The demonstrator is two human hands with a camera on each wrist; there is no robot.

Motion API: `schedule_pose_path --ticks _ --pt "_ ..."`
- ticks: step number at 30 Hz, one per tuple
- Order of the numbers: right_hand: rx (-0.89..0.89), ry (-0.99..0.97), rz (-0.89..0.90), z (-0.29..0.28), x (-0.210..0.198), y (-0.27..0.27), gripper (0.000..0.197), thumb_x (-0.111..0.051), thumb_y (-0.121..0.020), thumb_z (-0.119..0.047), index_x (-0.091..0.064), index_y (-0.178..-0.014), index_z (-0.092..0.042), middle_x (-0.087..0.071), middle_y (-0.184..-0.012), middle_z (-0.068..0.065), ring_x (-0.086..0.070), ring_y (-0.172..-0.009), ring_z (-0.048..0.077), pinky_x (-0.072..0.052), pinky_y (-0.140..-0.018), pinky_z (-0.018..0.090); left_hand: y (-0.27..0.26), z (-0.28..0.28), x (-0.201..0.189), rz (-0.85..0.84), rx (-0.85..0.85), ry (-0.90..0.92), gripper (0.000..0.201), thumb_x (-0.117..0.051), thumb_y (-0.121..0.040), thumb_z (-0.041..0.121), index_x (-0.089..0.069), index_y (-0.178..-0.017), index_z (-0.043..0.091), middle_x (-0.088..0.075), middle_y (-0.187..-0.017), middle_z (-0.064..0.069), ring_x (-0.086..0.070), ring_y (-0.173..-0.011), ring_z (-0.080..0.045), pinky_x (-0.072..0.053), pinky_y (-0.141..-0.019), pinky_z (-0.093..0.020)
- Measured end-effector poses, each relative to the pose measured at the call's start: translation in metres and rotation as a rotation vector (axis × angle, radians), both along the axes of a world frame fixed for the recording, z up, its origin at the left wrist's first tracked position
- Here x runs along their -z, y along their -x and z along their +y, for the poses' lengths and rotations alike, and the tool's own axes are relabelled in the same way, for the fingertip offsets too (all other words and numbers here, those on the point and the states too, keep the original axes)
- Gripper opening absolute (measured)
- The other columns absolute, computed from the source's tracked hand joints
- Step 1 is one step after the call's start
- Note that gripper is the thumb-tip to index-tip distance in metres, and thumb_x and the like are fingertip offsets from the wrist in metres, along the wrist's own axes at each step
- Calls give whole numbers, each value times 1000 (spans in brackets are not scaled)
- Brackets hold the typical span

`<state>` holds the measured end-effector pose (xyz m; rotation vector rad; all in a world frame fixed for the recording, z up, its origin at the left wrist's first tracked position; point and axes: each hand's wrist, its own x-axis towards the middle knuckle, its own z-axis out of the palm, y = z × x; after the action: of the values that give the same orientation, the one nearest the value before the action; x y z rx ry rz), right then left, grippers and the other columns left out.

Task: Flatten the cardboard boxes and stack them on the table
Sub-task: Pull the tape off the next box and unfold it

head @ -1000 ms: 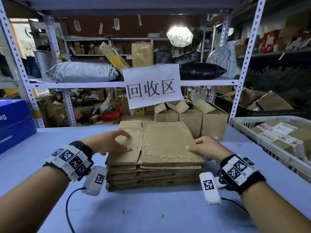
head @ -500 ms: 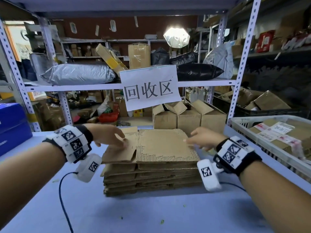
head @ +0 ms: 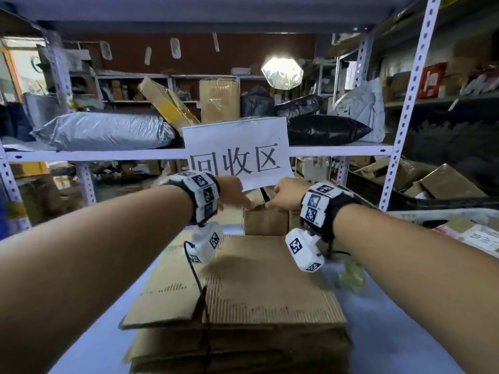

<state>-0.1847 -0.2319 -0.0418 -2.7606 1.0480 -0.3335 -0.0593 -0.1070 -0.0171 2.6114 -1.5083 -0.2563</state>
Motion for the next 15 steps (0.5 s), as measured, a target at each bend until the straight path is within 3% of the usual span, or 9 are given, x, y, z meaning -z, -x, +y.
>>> schedule_pose_path --ticks 3,7,9,12,14,15 --pt "16 10 49 -15 3 -13 47 -71 -76 -58 -51 -60 -19 -49 -57 -1 -46 -52 17 -30 -50 26 2 -22 17 -75 -53 -9 48 -55 -101 52 -55 -94 5 -56 -81 -6 -55 -63 -16 -44 -51 -25" --pt "-20 -76 -45 -27 9 -16 65 -64 -49 -80 -39 -50 -20 -36 -47 -4 -33 -44 16 -24 -49 26 1 -33 20 -7 -37 24 55 -57 -96 60 -59 -107 6 -58 -79 -4 -58 -59 -18 -46 -54 -24" --pt "5 -111 -109 -32 11 -14 48 -65 -58 -60 -43 -49 -19 -38 -46 -2 -36 -45 18 -25 -48 24 2 -37 18 -19 -11 17 52 -60 -96 57 -60 -109 7 -63 -85 -6 -66 -68 -20 -50 -58 -24" --pt "92 -154 -181 -41 10 -12 26 -58 -77 -18 -44 -56 -14 -44 -55 6 -41 -52 23 -27 -49 25 7 -41 12 -51 -10 -23 35 -54 -104 37 -60 -116 4 -67 -102 -10 -72 -89 -26 -56 -70 -30" --pt "138 -169 -236 -46 8 -13 27 -54 -88 -13 -48 -62 -11 -51 -64 8 -46 -57 24 -29 -50 27 6 -44 8 -141 7 -37 32 -47 -108 25 -61 -125 1 -68 -119 -13 -69 -107 -27 -57 -85 -31" --pt "152 -185 -261 -48 6 -14 27 -53 -91 -13 -51 -65 -9 -55 -69 10 -50 -62 26 -31 -51 27 9 -42 3 -139 -2 -2 33 -44 -110 25 -64 -119 1 -68 -116 -14 -68 -102 -26 -56 -84 -28"
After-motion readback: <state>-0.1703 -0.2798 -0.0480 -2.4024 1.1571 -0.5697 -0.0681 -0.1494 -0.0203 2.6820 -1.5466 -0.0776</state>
